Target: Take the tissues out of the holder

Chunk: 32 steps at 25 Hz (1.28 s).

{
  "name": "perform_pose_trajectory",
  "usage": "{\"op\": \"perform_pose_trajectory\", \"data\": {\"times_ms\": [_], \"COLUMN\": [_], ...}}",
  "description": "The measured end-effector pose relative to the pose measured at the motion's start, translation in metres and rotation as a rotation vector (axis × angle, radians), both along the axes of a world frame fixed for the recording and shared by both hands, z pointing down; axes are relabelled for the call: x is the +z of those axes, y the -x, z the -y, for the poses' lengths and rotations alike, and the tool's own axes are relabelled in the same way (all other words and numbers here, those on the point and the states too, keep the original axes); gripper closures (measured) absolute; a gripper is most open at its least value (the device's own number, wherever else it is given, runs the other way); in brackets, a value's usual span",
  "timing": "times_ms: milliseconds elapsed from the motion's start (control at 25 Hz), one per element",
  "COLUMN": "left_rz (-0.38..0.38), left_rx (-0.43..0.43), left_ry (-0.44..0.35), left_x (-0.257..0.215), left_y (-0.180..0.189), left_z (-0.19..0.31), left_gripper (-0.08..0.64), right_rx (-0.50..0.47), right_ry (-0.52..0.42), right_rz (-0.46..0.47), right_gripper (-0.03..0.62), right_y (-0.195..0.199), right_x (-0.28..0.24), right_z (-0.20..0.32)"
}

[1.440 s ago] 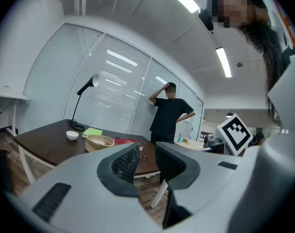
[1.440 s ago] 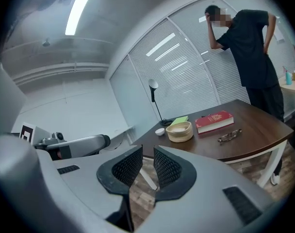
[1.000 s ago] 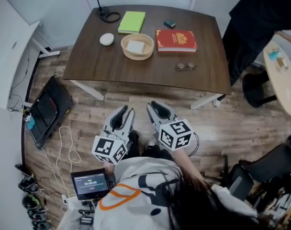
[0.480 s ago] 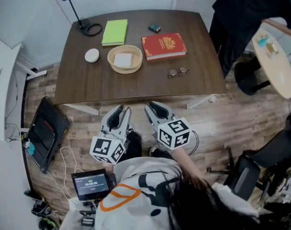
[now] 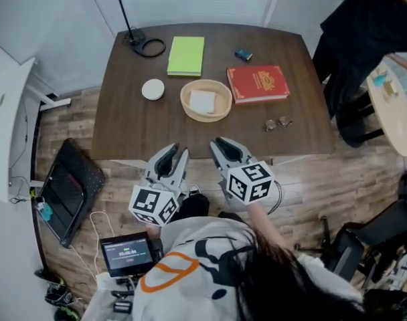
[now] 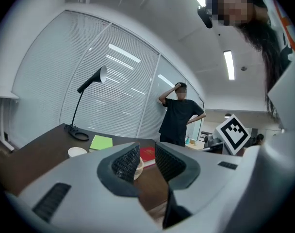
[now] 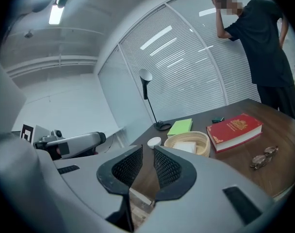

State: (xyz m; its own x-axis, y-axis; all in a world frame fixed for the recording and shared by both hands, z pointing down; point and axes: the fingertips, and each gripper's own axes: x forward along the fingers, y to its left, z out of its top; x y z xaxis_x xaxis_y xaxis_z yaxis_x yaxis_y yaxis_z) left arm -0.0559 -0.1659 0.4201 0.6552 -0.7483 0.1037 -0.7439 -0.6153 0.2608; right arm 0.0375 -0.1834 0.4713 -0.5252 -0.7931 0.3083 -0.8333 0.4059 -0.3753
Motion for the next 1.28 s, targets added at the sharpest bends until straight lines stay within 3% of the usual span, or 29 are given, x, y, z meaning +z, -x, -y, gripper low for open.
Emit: {"op": "perform_pose_trajectory", "data": {"times_ms": [280, 720, 1080, 1280], "left_rz": [-0.029, -0.056, -0.052, -0.061], "left_rx": [0.031, 0.099, 0.042, 0.024], "left_ry": [0.028, 0.059, 0.053, 0.051], "left_x": [0.01, 0.025, 0.026, 0.026], "left_y": [0.03, 0.014, 0.02, 0.008], "left_z": [0.041, 0.066, 0.096, 0.118], "left_gripper": [0.462, 0.462, 0.462, 0.462], "right_rx": [0.045, 0.085, -0.075, -0.239], "right_ry": [0.017, 0.034, -0.02, -0.002], "right_rz": [-0.037, -0.1, -0.232, -0.304], "right_gripper": [0.514, 0.514, 0.514, 0.512], "right_y": [0.019, -0.007, -0.016, -0.017], "right_x": [0.005, 0.013, 0.013, 0.026], "right_z": [0.034, 0.061, 0.123, 0.154]}}
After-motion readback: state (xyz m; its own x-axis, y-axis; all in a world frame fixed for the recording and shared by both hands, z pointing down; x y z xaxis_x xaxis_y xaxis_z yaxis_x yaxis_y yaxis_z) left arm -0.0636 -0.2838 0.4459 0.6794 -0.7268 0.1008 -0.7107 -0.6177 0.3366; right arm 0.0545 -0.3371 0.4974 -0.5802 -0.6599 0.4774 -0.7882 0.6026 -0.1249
